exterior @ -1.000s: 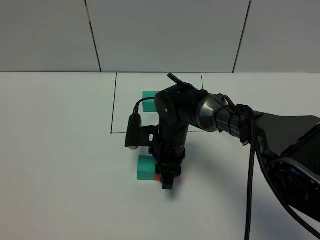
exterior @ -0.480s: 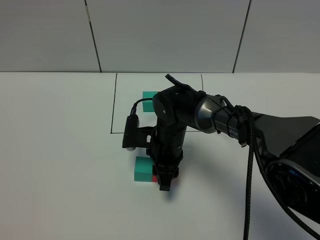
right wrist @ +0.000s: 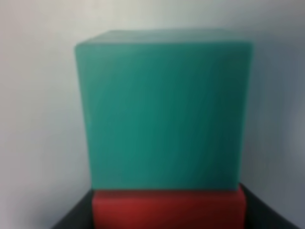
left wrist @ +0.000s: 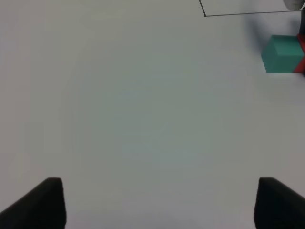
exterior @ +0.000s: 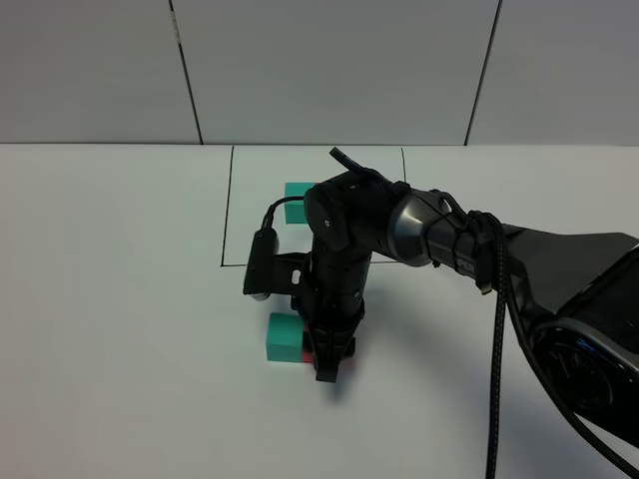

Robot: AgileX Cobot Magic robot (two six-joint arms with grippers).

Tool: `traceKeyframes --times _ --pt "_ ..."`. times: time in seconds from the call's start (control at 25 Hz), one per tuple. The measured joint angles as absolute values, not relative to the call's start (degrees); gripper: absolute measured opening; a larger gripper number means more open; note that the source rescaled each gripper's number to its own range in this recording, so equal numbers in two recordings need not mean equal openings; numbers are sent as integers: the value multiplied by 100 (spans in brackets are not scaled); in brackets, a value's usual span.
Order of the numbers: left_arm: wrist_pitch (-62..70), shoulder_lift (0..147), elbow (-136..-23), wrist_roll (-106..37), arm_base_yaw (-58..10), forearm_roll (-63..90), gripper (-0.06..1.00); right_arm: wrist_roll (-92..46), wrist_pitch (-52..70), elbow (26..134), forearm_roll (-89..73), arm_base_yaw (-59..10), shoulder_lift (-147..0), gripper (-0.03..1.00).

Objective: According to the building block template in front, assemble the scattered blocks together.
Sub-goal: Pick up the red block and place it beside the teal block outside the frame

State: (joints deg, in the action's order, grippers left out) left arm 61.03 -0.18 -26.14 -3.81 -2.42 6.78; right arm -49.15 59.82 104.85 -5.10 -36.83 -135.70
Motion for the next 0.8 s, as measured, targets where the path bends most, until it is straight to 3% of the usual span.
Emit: traceKeyframes --times 0.16,0.24,0.48,0.8 --pt "6103 -18 -2614 -381 -242 678 80 -4939 5982 10485 -523 -3724 -13570 79" --pt "6103 -18 -2614 -381 -242 678 80 -4961 5971 10485 -522 -3724 -13570 90" --pt "6103 -18 -2614 -375 -242 678 80 -4912 5963 10498 -517 -3724 -13570 96" --pt "6103 -18 -2614 -375 -242 678 80 -4587 6117 10643 -507 -3724 -13570 96"
